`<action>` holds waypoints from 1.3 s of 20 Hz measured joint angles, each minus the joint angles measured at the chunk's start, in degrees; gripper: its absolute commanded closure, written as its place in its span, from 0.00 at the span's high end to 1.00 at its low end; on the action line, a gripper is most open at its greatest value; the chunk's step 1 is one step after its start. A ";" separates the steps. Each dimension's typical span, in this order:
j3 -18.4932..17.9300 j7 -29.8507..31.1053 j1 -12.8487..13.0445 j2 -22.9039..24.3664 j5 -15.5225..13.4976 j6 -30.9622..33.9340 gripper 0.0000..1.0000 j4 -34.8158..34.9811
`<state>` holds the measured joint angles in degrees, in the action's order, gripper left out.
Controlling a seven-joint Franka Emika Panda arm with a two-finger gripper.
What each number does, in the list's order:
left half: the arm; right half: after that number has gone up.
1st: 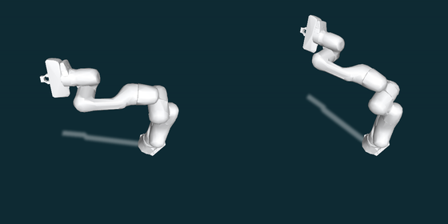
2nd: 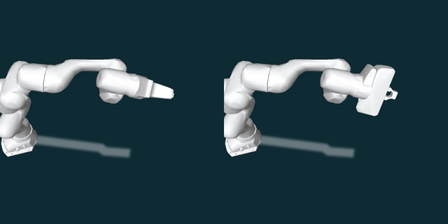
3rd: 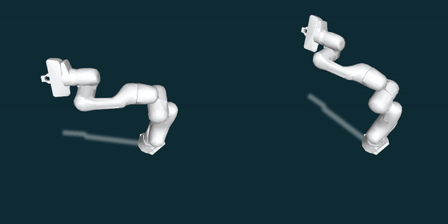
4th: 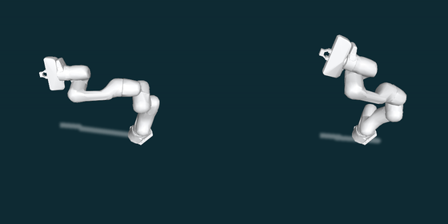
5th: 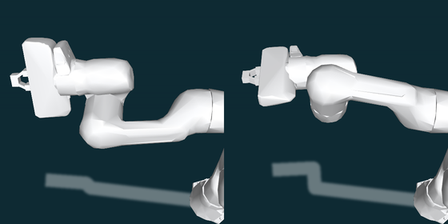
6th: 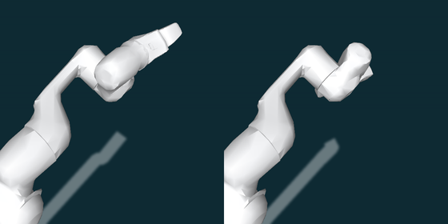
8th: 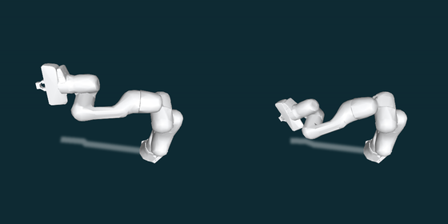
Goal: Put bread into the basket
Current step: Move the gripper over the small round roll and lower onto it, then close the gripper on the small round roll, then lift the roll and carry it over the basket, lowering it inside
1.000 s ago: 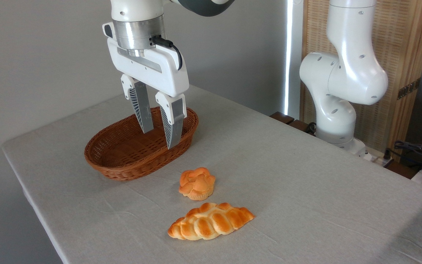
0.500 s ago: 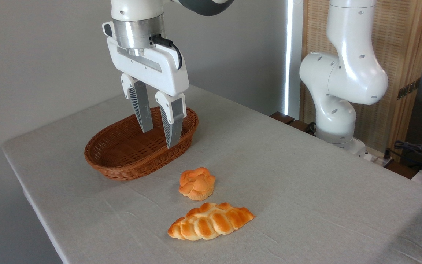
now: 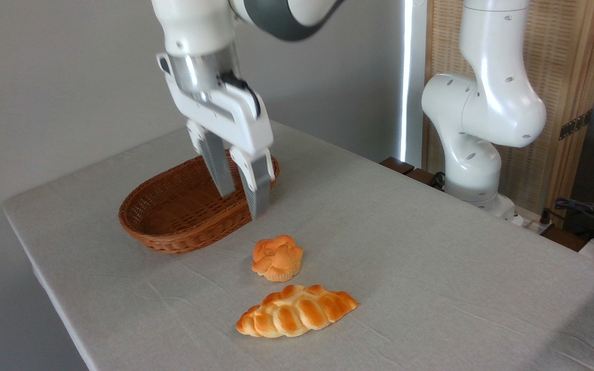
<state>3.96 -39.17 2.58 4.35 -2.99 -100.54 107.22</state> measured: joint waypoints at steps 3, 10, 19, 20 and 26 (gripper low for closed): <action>-2.07 -3.01 -0.10 -0.16 0.31 -2.35 1.00 4.86; -2.08 -5.73 0.21 -0.45 0.43 -13.70 1.00 15.24; -1.91 -5.73 3.28 -0.76 0.43 -13.91 0.47 15.53; -1.91 -5.73 3.28 -0.78 0.43 -13.91 0.31 15.53; -1.91 -5.73 3.28 -0.77 0.43 -13.95 0.31 15.53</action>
<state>2.04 -44.89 5.86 3.58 -2.56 -114.49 122.74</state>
